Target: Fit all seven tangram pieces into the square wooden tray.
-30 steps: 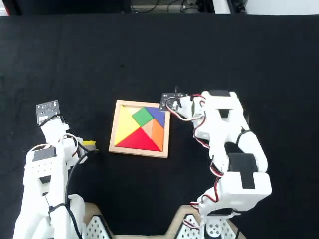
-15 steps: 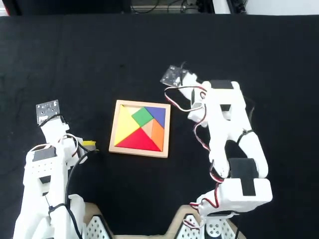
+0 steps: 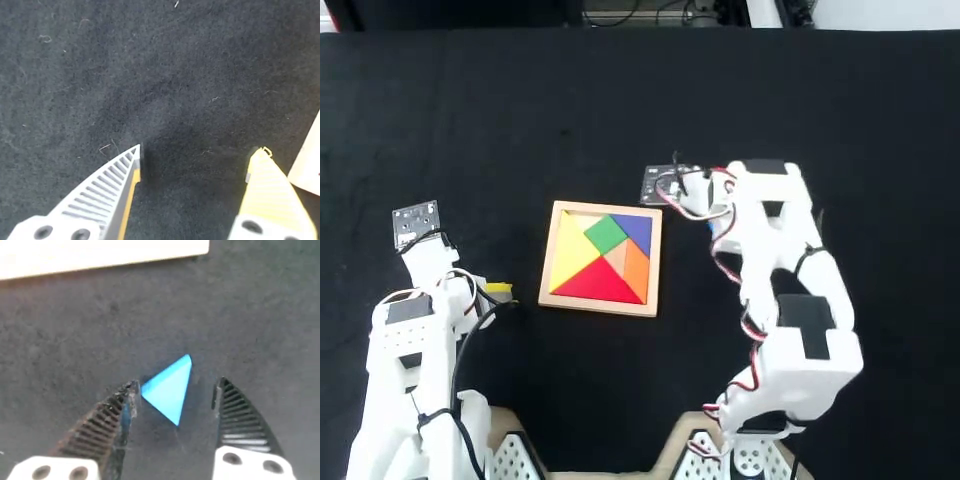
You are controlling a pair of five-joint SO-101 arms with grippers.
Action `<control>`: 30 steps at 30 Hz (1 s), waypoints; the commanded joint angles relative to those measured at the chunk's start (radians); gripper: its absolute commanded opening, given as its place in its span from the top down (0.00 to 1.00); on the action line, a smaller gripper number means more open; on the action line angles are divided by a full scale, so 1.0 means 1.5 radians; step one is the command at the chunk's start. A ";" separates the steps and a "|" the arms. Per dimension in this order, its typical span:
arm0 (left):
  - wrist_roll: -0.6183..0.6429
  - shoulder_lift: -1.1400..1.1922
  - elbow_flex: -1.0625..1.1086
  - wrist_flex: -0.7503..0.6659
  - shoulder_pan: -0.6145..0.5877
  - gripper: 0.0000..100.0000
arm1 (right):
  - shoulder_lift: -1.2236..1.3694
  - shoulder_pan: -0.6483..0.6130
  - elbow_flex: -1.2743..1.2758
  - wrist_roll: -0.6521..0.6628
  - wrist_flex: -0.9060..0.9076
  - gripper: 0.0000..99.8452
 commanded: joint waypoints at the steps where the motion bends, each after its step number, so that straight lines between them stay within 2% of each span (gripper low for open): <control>1: -0.008 -0.006 -0.006 -0.003 0.004 0.67 | 0.027 0.023 -0.059 0.019 0.006 0.77; 18: -0.008 -0.006 -0.007 -0.003 0.006 0.67 | 0.086 0.037 -0.083 -0.006 0.006 0.77; 25: -0.008 -0.006 -0.007 -0.003 0.006 0.67 | 0.087 0.039 -0.083 -0.004 0.001 0.90; 30: -0.008 -0.006 -0.007 -0.003 0.006 0.67 | 0.087 0.040 -0.082 -0.004 0.001 0.91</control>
